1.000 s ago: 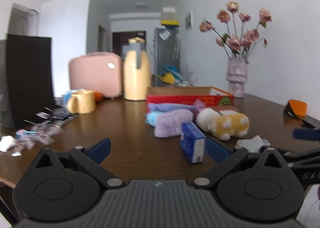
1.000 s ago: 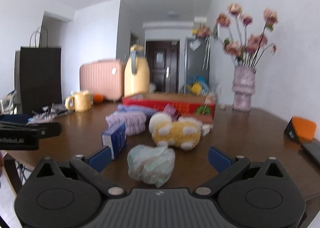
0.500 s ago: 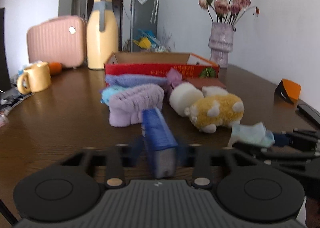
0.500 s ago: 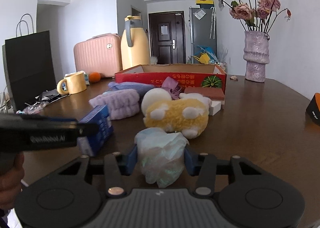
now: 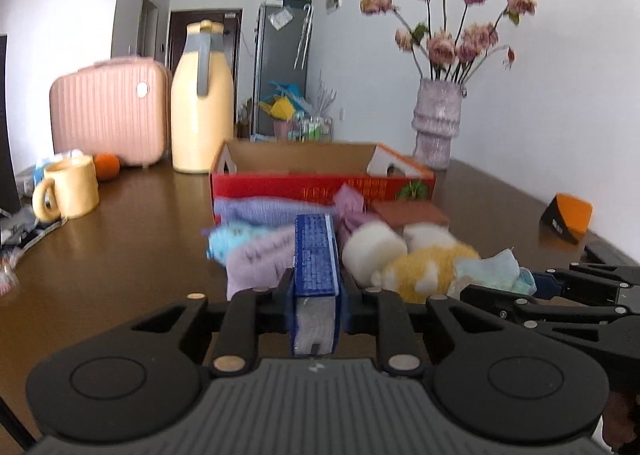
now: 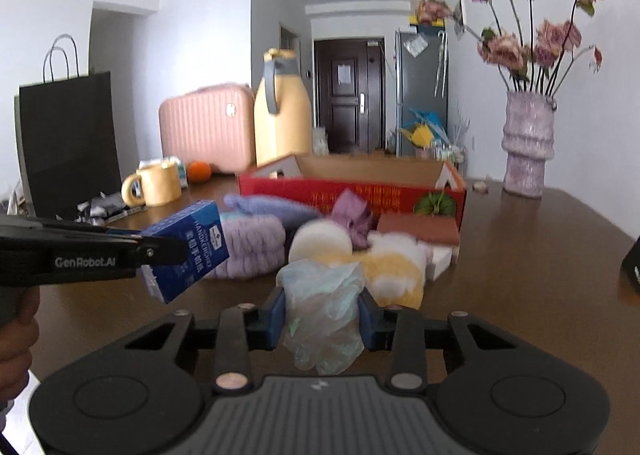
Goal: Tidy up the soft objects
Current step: 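Grasp the small blue carton with the left tool while the right tool grasps the crumpled plastic bag, then carry both items into the cardboard box and open both tools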
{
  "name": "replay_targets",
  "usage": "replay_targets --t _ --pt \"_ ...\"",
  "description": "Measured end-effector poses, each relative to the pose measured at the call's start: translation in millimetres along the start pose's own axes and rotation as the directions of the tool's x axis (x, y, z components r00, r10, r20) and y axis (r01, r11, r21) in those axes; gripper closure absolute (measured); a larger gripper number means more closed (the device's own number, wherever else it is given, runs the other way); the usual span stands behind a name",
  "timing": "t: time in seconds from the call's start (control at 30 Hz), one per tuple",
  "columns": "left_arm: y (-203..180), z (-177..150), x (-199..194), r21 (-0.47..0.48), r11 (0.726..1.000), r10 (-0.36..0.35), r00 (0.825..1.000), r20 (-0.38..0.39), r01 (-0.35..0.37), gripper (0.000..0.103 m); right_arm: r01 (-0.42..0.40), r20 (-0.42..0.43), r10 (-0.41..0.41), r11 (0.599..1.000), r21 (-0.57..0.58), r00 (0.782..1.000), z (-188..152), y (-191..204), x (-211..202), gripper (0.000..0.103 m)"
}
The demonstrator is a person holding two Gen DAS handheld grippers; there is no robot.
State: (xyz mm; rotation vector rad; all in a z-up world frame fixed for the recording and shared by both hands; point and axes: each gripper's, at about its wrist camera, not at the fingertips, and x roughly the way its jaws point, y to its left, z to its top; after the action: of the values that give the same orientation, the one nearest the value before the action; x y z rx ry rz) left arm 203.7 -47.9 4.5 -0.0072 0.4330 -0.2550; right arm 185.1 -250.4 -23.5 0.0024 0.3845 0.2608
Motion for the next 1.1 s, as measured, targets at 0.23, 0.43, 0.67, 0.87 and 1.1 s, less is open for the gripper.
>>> replay_targets --t 0.23,0.43,0.67,0.87,1.1 --pt "15.8 59.8 20.2 0.030 0.999 0.011 0.993 0.119 -0.014 0.081 -0.039 0.078 0.038 0.999 0.016 0.996 58.4 -27.5 14.0 0.068" --pt "41.7 135.8 93.6 0.062 0.997 0.040 0.992 0.123 -0.048 0.081 -0.018 0.090 0.018 1.000 0.002 0.996 138.2 -67.7 68.4 0.067" --pt "70.8 193.3 224.8 0.025 0.999 0.049 0.997 -0.056 -0.047 0.081 0.034 -0.094 -0.029 0.998 0.044 0.995 214.7 -133.0 208.3 0.067" --pt "80.1 202.2 309.1 0.063 0.991 0.130 0.980 -0.149 -0.122 0.081 0.123 -0.289 -0.106 0.991 0.043 0.952 220.1 -159.3 315.7 0.067" --pt "82.2 191.6 364.5 0.099 0.980 0.193 0.944 -0.267 -0.172 0.072 0.202 -0.353 -0.256 0.962 -0.185 0.900 206.6 -133.7 387.7 0.056"
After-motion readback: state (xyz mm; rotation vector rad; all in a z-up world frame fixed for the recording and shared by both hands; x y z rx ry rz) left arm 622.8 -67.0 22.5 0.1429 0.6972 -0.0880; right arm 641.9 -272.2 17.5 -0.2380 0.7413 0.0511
